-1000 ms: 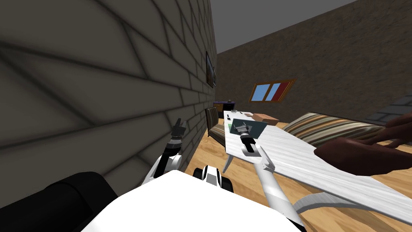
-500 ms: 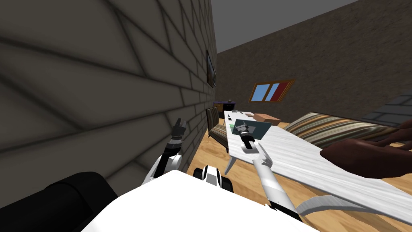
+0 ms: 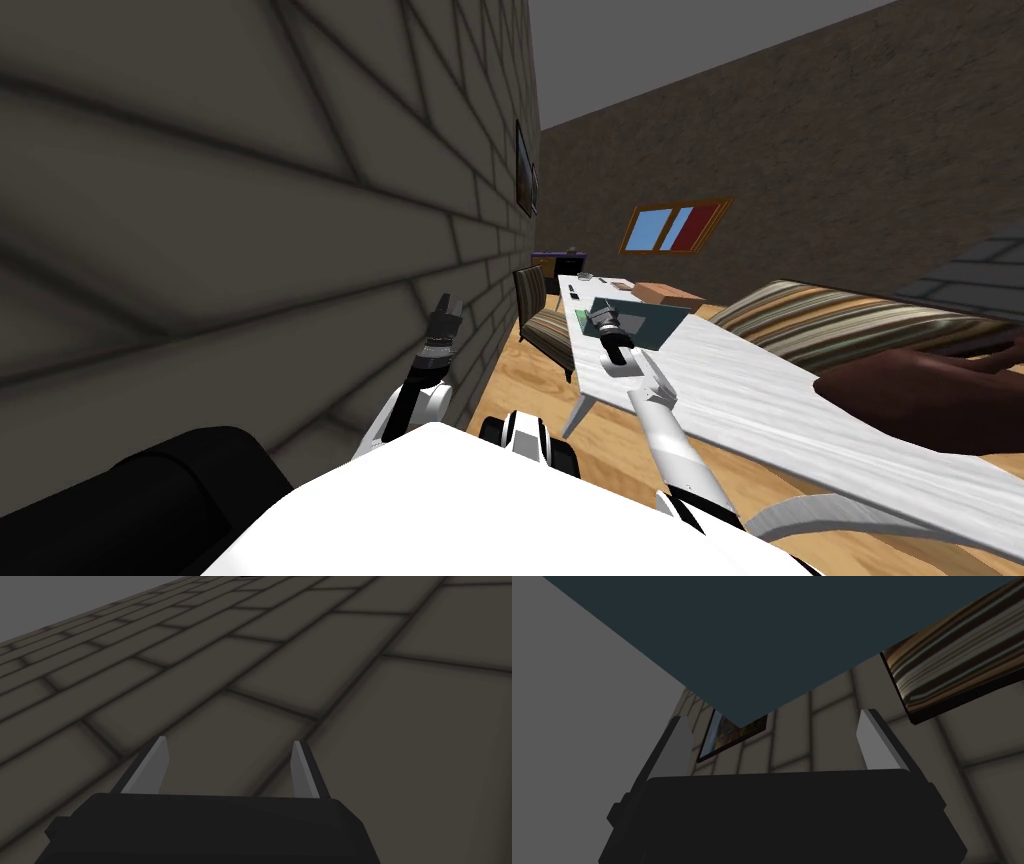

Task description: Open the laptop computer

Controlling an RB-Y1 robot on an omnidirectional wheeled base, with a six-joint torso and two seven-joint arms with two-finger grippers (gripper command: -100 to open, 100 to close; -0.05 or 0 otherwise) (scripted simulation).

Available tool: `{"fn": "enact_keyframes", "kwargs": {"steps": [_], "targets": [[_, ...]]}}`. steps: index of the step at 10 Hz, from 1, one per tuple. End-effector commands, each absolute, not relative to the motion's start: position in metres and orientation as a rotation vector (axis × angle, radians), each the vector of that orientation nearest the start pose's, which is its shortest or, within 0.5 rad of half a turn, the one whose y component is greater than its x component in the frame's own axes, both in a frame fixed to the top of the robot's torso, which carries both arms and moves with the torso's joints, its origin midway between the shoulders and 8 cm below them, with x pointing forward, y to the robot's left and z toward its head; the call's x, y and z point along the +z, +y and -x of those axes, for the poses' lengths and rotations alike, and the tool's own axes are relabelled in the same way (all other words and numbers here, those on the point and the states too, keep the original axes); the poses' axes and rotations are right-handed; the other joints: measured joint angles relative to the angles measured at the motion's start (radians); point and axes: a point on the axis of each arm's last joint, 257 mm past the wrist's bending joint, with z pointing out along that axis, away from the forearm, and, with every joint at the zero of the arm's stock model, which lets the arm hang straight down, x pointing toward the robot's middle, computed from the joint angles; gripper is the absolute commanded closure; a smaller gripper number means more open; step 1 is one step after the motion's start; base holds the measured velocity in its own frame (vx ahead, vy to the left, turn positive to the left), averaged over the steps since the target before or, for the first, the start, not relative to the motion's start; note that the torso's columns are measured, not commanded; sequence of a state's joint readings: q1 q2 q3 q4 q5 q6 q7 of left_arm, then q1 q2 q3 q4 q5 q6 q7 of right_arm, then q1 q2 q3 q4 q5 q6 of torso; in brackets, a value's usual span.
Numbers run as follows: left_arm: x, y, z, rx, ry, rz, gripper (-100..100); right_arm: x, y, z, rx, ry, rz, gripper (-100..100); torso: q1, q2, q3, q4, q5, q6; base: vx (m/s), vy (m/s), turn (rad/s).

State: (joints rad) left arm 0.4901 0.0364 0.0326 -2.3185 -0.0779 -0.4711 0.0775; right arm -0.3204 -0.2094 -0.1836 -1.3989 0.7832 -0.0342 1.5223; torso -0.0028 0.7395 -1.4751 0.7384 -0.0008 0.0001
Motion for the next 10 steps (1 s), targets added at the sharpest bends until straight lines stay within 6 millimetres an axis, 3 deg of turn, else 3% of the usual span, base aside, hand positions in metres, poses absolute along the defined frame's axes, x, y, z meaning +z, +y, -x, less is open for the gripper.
{"fn": "enact_keyframes", "kwargs": {"steps": [1, 5, 6, 7, 10], "targets": [[0.039, 0.275, -0.342, -1.300, 0.654, 0.595, 0, -0.098, -0.338, -0.629, -0.849, 1.310, 0.552, -100, -0.001, 0.001, 0.001, 0.000, 0.000, -0.001, -0.039, -0.056, 0.091], [0.039, 0.275, -0.342, -1.300, 0.654, 0.595, 0, -0.088, -0.357, -0.639, -0.911, 1.312, 0.515, -100, 0.004, -0.002, -0.001, 0.000, 0.001, 0.000, -0.043, -0.053, 0.104], [0.039, 0.275, -0.342, -1.300, 0.654, 0.595, 0, -0.084, -0.354, -0.646, -0.926, 1.308, 0.518, -100, 0.004, -0.002, -0.002, 0.000, 0.001, 0.001, -0.049, -0.053, 0.118], [0.039, 0.275, -0.342, -1.300, 0.654, 0.595, 0, -0.085, -0.365, -0.643, -0.935, 1.318, 0.498, -100, 0.002, -0.001, -0.001, 0.000, 0.001, 0.000, -0.043, -0.047, 0.086], [0.039, 0.275, -0.342, -1.299, 0.654, 0.595, 0, -0.082, -0.366, -0.654, -0.964, 1.327, 0.485, -100, 0.002, -0.002, -0.001, 0.000, 0.001, 0.001, -0.043, -0.052, 0.117]]}}
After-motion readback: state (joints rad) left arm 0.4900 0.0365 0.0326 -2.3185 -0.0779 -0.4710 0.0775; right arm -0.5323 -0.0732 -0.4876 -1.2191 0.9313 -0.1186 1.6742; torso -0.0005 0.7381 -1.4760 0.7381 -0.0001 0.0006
